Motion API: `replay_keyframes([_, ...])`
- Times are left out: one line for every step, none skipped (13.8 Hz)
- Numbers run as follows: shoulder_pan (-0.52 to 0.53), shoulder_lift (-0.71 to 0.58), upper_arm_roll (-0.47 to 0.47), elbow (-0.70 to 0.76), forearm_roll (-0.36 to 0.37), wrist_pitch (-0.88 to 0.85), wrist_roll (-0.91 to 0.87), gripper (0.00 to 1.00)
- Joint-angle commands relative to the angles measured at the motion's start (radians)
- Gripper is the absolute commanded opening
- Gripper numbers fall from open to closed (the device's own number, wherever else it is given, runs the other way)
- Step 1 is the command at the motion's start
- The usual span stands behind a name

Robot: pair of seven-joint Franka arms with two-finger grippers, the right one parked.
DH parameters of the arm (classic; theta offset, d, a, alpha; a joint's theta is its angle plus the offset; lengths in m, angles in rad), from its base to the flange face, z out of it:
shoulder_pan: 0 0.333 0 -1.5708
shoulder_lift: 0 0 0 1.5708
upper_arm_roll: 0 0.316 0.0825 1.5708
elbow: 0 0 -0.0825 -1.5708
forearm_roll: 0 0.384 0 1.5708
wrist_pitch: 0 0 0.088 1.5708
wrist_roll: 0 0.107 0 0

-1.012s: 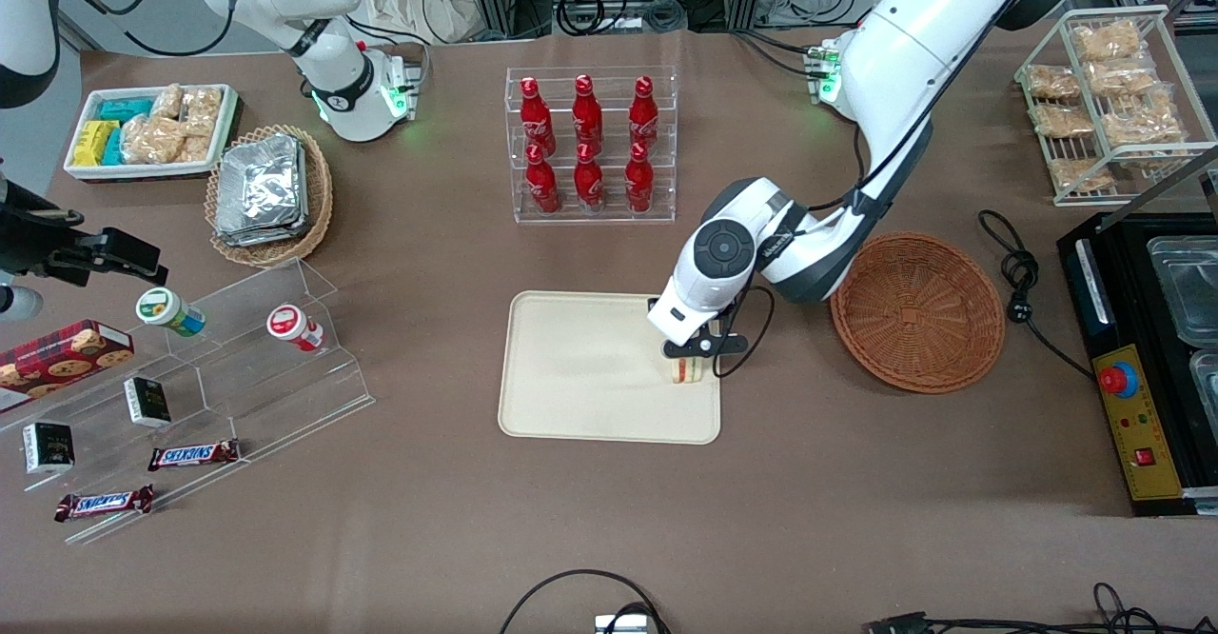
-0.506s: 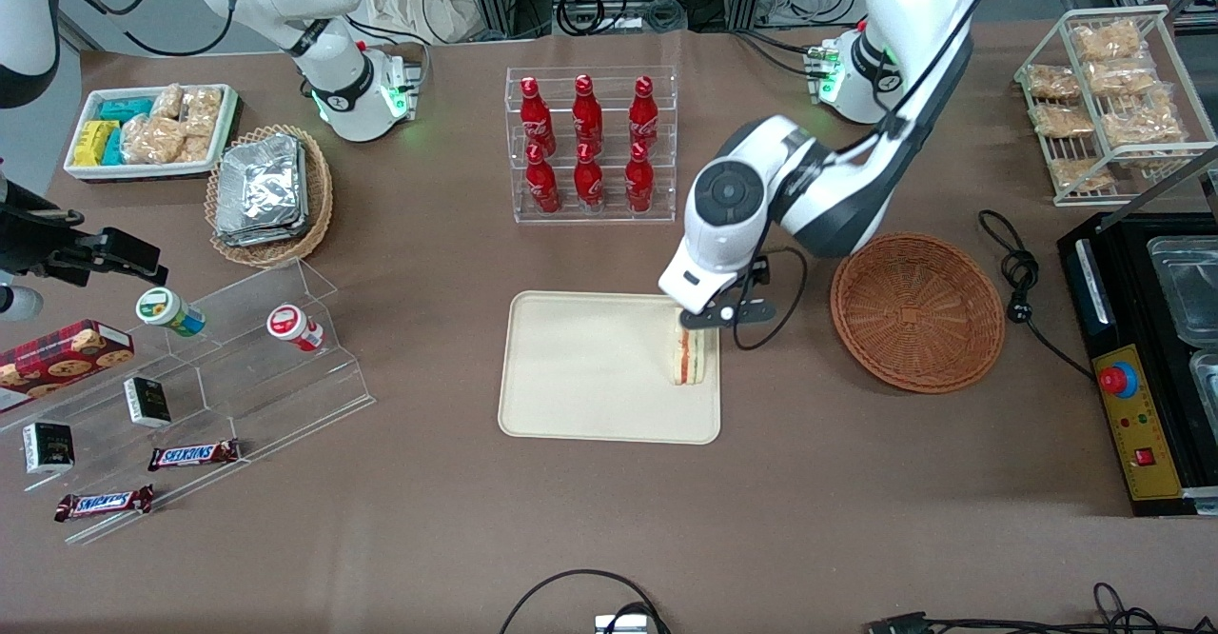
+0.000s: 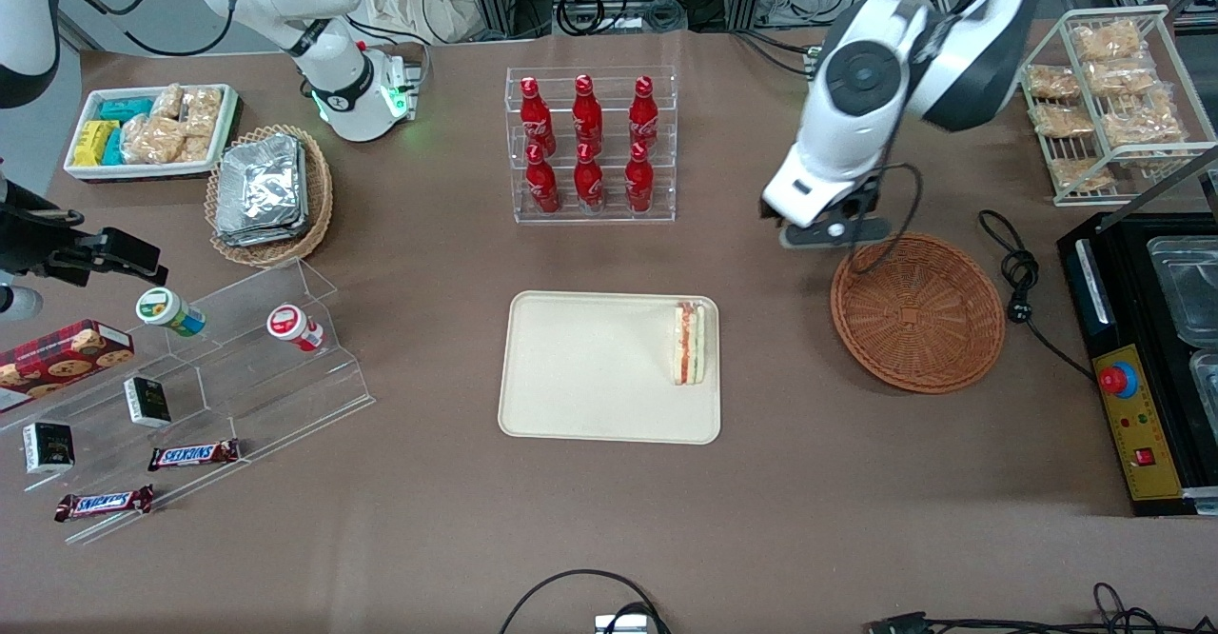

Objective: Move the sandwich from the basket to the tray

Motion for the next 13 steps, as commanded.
replay_keyframes([0.13, -0.046, -0.008, 0.102, -0.041, -0.157, 0.153, 1.0])
replay_keyframes([0.164, -0.033, -0.008, 0.155, -0.041, -0.206, 0.172, 1.0])
replay_keyframes([0.19, -0.026, -0.008, 0.195, -0.041, -0.234, 0.173, 1.0])
replay_keyframes([0.228, -0.022, -0.008, 0.221, -0.044, -0.253, 0.175, 1.0])
replay_keyframes([0.254, -0.016, -0.008, 0.246, -0.044, -0.262, 0.178, 1.0])
replay_keyframes([0.274, 0.006, -0.008, 0.273, -0.046, -0.276, 0.178, 1.0])
replay_keyframes([0.293, 0.036, -0.008, 0.32, -0.046, -0.305, 0.178, 1.0])
replay_keyframes([0.302, 0.081, -0.008, 0.38, -0.044, -0.338, 0.178, 1.0])
replay_keyframes([0.311, 0.13, -0.008, 0.443, -0.041, -0.372, 0.178, 1.0])
replay_keyframes([0.327, 0.185, -0.008, 0.51, -0.032, -0.4, 0.176, 1.0])
replay_keyframes([0.333, 0.228, -0.008, 0.558, -0.029, -0.424, 0.176, 1.0])
replay_keyframes([0.344, 0.259, -0.008, 0.594, -0.028, -0.437, 0.176, 1.0])
replay_keyframes([0.347, 0.268, -0.008, 0.6, -0.027, -0.44, 0.175, 1.0])
